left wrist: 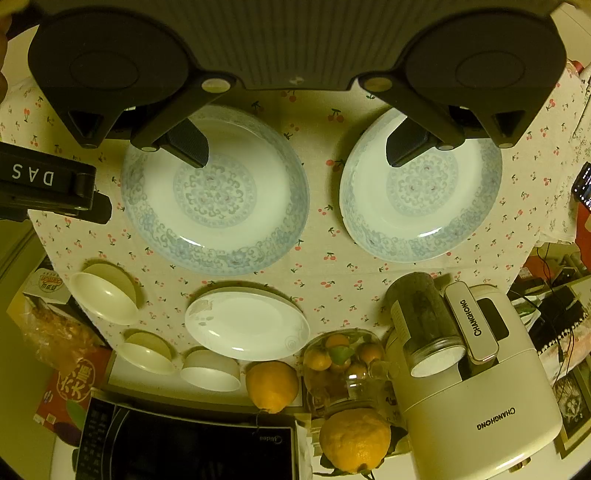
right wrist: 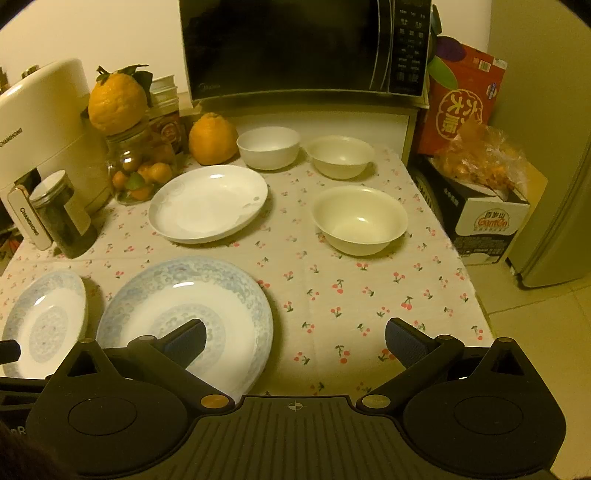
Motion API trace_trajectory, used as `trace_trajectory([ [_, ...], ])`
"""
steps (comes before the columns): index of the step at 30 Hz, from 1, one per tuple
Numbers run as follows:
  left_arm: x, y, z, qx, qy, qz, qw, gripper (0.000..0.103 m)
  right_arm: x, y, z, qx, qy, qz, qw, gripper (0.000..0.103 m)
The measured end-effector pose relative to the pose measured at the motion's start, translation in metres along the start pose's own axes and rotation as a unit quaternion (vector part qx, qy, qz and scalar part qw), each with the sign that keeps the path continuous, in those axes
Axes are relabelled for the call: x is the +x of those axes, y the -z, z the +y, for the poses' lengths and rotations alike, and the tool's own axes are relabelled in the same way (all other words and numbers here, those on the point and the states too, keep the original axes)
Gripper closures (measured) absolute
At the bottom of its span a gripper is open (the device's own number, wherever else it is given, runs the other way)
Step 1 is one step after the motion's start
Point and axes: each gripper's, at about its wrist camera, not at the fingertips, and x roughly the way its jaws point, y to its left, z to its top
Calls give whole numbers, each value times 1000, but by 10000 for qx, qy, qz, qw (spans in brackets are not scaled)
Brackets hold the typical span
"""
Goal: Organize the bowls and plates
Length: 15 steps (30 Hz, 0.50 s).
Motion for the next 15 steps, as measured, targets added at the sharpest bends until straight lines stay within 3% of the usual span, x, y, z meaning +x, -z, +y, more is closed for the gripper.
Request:
trace_trajectory([
  [15, -1, 0, 0, 7, -1, -5, 10000, 0, 0, 0, 0, 3, -8, 13, 10000, 0],
])
